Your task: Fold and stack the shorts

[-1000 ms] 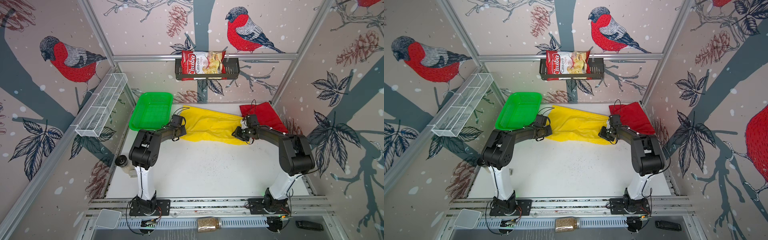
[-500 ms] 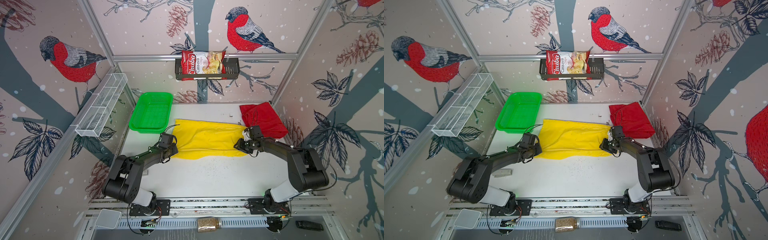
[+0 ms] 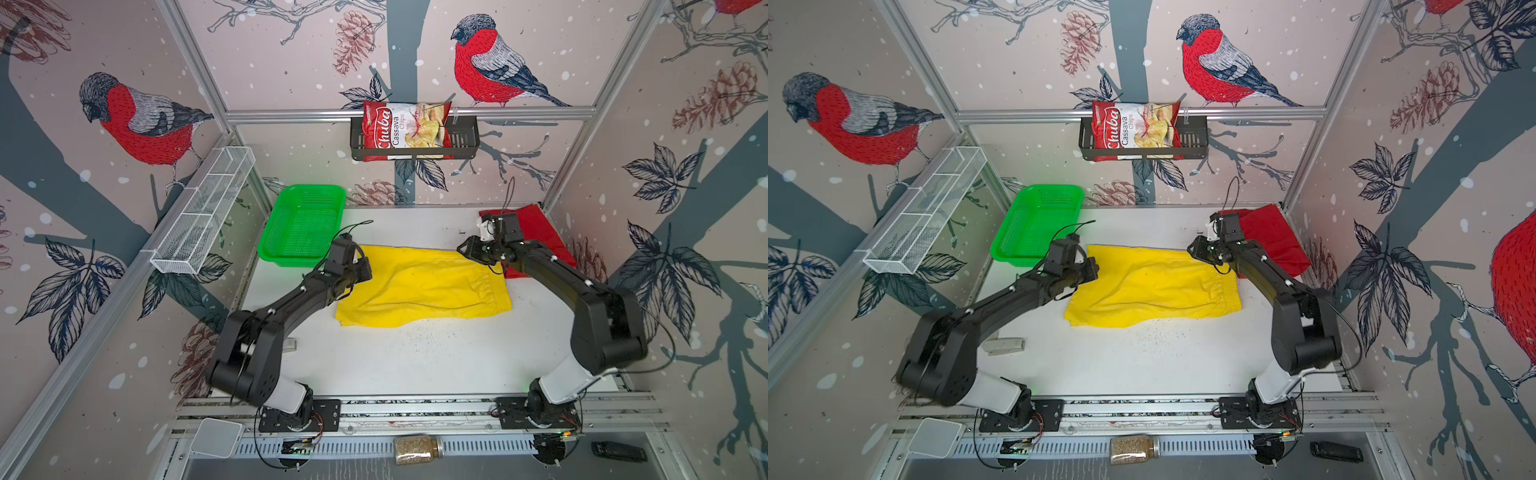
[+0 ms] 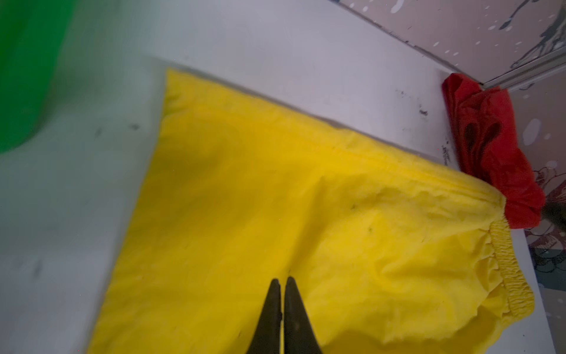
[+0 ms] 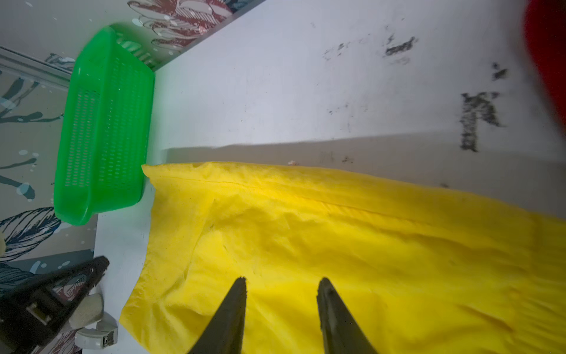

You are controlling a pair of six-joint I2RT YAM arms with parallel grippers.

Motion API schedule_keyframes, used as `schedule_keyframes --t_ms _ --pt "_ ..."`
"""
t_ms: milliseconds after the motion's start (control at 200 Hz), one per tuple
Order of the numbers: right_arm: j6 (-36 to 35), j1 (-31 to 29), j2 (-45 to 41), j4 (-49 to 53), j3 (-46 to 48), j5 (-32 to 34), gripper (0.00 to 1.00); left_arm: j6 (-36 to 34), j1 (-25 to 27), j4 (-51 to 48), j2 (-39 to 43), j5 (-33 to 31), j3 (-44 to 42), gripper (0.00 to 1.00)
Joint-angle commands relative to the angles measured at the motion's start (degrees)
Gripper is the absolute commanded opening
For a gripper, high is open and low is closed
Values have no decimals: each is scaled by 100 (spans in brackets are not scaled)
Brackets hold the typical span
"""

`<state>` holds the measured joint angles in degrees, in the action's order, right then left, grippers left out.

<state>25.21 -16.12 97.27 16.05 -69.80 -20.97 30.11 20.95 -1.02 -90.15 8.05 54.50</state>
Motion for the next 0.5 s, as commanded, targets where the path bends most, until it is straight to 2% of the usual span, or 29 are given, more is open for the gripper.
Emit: schedule_keyframes --t_ms 0,265,365,495 --pt "-169 -26 474 82 -308 135 40 -280 51 416 -778 393 647 7" --pt "-274 401 1093 -22 -130 447 41 -330 -49 537 -2426 -151 1641 5" --pt "-388 584 1249 10 -11 618 41 -179 -243 462 -2762 -247 1663 4" --pt "-478 783 1358 -72 210 808 42 -109 -447 602 -2774 -339 1312 3"
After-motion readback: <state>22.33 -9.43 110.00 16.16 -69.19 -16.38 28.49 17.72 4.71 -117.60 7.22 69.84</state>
